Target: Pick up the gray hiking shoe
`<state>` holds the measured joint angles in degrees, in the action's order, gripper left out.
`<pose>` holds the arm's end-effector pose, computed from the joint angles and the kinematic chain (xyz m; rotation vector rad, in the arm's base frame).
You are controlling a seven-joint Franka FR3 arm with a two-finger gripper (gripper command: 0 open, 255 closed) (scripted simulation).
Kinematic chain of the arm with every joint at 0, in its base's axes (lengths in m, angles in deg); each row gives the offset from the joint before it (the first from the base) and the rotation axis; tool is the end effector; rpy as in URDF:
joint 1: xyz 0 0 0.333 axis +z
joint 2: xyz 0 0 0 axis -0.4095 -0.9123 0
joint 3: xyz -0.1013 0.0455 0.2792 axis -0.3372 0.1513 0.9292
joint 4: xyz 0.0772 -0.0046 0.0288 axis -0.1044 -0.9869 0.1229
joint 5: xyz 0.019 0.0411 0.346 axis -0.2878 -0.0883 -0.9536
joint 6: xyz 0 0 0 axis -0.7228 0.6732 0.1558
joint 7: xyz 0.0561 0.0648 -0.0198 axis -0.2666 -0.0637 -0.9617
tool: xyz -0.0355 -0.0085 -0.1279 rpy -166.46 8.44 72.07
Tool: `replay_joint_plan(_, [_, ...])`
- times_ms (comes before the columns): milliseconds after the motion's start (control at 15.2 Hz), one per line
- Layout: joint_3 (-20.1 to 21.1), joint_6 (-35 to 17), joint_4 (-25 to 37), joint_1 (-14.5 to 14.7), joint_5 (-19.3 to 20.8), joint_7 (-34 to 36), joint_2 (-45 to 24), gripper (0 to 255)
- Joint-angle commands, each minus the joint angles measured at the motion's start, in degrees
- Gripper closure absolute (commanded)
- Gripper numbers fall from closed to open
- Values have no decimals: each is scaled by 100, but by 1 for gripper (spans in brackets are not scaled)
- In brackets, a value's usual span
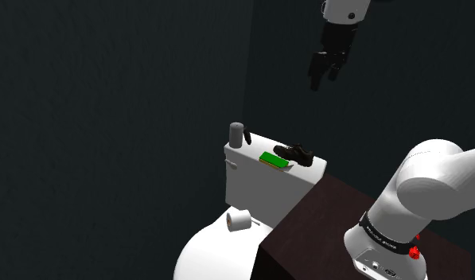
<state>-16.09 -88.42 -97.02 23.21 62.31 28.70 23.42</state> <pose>0.2745 0.0000 0.5657 2.9770 -0.1131 0.0604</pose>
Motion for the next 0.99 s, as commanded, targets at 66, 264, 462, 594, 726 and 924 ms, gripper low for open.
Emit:
replay_joint_plan(66, [-84,-170,-177,-1,61,-117,15,0])
replay_joint_plan(264, [-344,-695,-667,-18,258,-460,8,0])
replay_joint_plan(462, [-615,-1247,-1091,-57,471,-797,-87,0])
replay_joint_plan(594, [-802,-1634,-1334,-94,619,-1017,-204,0])
replay_joint_plan(726, [-993,-2036,-1545,-138,772,-1234,-368,0])
replay_joint_plan(924, [-1286,-2669,-1793,-212,1003,-1554,-707,0])
